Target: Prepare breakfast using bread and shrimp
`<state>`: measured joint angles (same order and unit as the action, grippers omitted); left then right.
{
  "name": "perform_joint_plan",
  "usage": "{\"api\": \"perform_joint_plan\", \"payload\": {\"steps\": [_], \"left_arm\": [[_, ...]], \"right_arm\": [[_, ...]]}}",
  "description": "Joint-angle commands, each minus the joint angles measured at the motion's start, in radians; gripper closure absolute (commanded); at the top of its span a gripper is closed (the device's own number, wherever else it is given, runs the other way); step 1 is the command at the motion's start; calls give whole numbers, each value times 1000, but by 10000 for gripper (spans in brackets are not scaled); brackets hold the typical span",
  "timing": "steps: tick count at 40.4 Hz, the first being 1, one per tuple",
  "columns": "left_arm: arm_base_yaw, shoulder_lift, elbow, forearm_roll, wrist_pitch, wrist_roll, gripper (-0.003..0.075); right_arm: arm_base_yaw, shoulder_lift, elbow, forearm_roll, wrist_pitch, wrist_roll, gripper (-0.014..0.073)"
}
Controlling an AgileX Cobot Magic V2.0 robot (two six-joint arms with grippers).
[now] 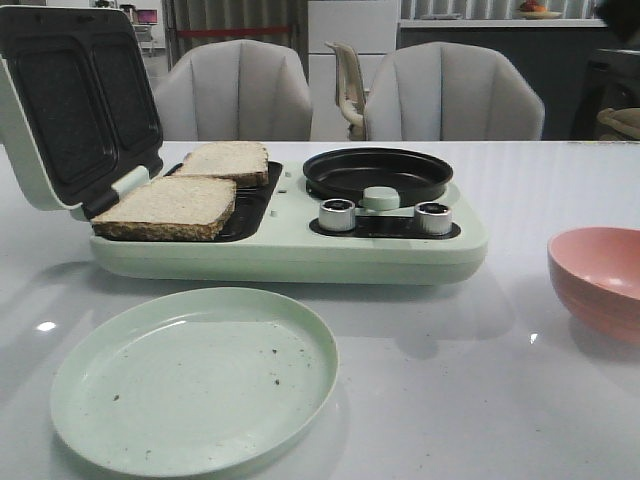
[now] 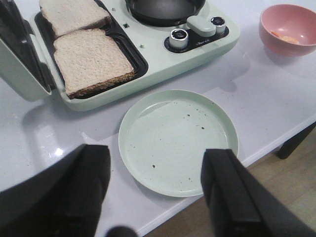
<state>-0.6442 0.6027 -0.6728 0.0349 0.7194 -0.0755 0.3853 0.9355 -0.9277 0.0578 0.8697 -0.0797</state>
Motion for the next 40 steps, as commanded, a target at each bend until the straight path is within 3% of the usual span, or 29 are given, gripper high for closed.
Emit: {"api": "perform_joint_plan", "payload": {"steps": [1,14,40], "left_arm": [[-7,0,-27,-6,-76,-3,267],[-7,0,-27,-6,-76,-3,267],[-7,4,-23,-20,-142,-3,267]], "right_arm": [[-6,-118,50,-7,-44,3,78],[-6,-394,234,-7,-38,3,78],[-6,-410,253,-3,-24,3,78]]}}
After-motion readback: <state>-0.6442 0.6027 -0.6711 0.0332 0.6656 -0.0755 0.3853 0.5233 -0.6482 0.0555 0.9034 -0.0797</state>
